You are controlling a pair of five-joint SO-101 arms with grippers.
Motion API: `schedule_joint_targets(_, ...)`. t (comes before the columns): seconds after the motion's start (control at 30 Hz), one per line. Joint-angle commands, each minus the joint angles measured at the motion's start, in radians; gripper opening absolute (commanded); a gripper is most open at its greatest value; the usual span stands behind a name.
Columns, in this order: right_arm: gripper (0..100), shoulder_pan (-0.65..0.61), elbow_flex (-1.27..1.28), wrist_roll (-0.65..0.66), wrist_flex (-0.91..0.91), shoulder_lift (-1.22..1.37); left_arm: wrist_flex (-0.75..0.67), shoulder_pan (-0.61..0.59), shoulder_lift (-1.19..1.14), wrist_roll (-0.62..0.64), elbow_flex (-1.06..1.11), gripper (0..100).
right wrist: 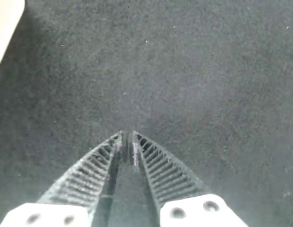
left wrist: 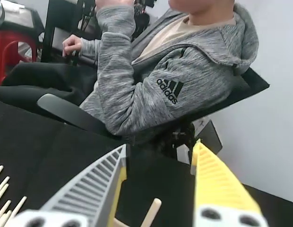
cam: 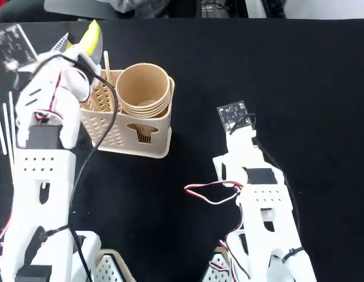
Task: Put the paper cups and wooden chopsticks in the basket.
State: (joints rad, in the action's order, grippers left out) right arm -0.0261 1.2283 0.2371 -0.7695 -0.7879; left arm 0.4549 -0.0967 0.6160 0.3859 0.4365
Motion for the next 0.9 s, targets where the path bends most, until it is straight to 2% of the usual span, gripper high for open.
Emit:
schedule_joint_targets(0.0, 2.8, 0.012, -0.012, 0.008, 0.018, -0.005, 0.181, -0.039, 0.006, 0.011, -0.206, 23)
schedule_joint_targets(0.13, 2.8, 0.012, -0.012, 0.008, 0.018, -0.005, 0.37, -0.206, -0.002, 0.011, -0.381, 23)
schedule_joint_targets(0.23, 2.8, 0.009, -0.012, 0.008, 0.018, -0.005, 0.457, -0.358, -0.046, 0.009, -0.443, 23)
schedule_joint_targets(0.33, 2.8, 0.008, -0.012, 0.008, 0.018, -0.005, 0.545, -0.446, -0.167, -0.083, -0.472, 23)
schedule_joint_targets(0.4, 2.8, 0.008, -0.01, 0.008, 0.018, -0.005, 0.551, -0.487, -0.292, -0.161, -0.487, 23)
schedule_joint_targets(0.6, 2.8, 0.008, -0.01, 0.008, 0.018, -0.005, 0.559, -0.639, -0.697, -0.241, -0.705, 23)
schedule_joint_targets(0.7, 2.8, 0.008, -0.01, 0.008, 0.018, -0.005, 0.557, -0.665, -0.895, -0.322, -0.851, 23)
schedule_joint_targets(0.87, 2.8, 0.009, -0.01, 0.008, 0.018, -0.005, 0.559, -0.665, -1.261, -0.373, -1.145, 23)
